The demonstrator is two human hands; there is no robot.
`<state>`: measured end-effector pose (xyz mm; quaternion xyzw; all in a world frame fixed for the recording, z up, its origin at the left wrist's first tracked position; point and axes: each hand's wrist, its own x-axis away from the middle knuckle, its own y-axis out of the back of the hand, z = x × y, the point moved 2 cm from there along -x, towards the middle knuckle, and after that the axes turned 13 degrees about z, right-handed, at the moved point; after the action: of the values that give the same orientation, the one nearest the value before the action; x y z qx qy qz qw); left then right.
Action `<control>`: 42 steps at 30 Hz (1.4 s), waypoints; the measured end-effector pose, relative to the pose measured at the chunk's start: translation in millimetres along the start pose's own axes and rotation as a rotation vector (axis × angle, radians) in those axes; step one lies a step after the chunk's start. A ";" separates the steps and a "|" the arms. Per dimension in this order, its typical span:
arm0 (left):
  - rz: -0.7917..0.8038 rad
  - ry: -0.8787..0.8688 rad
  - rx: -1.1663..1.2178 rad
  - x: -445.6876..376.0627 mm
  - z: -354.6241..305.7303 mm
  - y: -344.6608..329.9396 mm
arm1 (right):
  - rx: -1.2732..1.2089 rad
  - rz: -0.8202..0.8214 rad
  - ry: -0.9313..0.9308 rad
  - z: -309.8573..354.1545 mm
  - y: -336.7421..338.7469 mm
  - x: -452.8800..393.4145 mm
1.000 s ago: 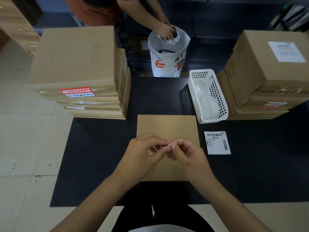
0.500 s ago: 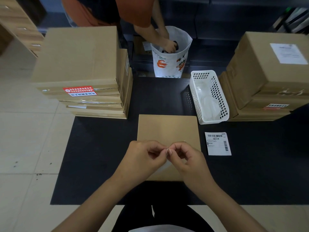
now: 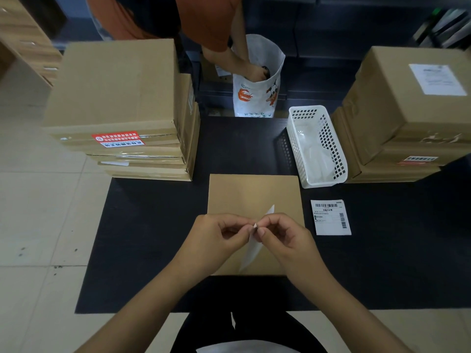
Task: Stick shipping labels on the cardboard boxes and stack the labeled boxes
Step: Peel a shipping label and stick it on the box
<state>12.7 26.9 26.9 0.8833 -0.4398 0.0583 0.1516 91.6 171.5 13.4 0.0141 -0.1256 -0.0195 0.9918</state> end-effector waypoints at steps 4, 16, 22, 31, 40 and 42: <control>-0.019 -0.053 -0.052 0.0 -1.3 -0.2 | 0.001 0.000 0.000 0.5 -0.7 0.1; 0.027 -0.220 -0.350 -0.4 -0.5 3.1 | -0.111 -0.027 0.017 -5.2 -6.4 -0.4; 0.055 -0.224 -0.401 -0.6 -2.2 2.2 | -0.172 -0.042 0.007 -5.1 -8.8 -2.4; 0.047 -0.217 -0.373 -1.5 -4.4 -0.3 | -0.201 -0.077 -0.009 -6.2 -10.1 -4.1; -0.008 -0.201 -0.320 1.3 -6.5 -5.6 | -0.052 -0.087 0.015 -3.7 -9.4 1.0; -0.010 -0.180 -0.311 1.9 -5.6 -7.1 | 0.010 -0.087 0.031 -1.7 -10.2 2.1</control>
<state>19.7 31.3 31.1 0.8530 -0.4508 -0.0904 0.2469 93.7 161.2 12.0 0.0250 -0.1094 -0.0618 0.9918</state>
